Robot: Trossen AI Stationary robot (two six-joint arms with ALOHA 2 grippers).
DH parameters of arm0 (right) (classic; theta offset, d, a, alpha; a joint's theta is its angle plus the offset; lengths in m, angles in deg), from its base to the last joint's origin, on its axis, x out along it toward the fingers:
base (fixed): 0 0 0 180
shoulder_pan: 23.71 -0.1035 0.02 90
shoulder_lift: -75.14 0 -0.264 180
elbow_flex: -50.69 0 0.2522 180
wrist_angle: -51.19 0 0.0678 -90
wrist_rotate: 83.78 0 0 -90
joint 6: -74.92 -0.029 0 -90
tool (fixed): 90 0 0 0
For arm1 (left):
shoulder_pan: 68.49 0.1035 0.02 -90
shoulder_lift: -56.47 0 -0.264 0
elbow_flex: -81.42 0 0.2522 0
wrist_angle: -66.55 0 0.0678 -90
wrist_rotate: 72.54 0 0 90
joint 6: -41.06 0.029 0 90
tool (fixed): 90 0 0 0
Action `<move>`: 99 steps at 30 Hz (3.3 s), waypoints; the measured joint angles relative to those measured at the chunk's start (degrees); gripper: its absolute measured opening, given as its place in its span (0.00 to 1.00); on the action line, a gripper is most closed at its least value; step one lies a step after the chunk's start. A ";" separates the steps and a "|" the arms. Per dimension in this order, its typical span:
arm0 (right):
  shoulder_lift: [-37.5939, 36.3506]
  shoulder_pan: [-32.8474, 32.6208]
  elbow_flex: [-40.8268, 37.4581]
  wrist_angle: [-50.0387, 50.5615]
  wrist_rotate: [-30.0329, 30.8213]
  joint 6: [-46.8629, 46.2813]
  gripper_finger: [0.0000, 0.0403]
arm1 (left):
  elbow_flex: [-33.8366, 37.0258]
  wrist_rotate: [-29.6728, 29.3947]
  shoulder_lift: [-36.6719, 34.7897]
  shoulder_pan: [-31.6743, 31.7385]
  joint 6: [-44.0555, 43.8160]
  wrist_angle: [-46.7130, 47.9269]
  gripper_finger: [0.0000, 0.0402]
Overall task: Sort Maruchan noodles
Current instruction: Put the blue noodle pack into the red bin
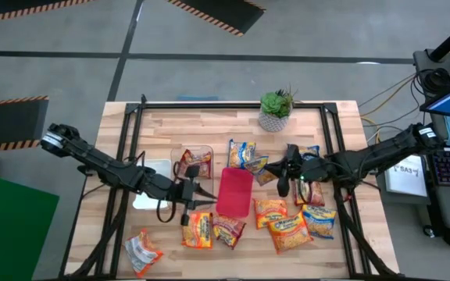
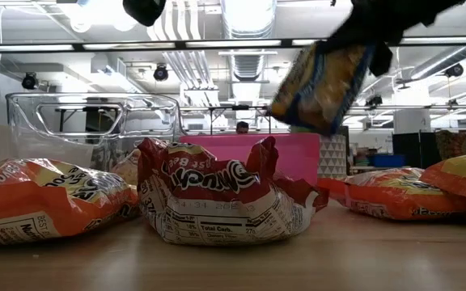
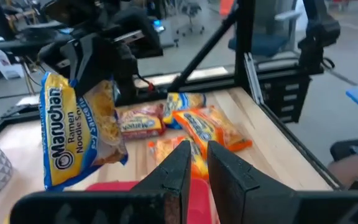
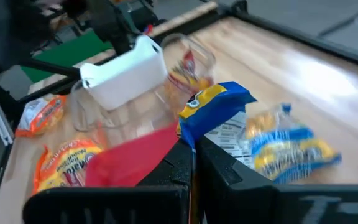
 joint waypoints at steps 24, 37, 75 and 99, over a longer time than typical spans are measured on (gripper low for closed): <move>31.32 3.87 36.88 30.86 -1.88 35.72 0.02 | 2.51 -1.30 -10.01 -0.33 2.09 -2.98 0.09; 40.76 4.14 43.18 37.64 -1.41 42.37 0.02 | 2.54 -1.21 -9.44 -0.48 1.45 -2.15 0.09; 17.19 -1.10 16.11 13.62 -1.43 23.92 0.02 | 0.29 -1.32 2.20 9.61 -9.20 -1.54 0.17; -1.06 5.28 -10.79 -27.83 -8.21 30.25 0.02 | -3.15 8.68 11.78 24.35 -9.97 -6.28 0.54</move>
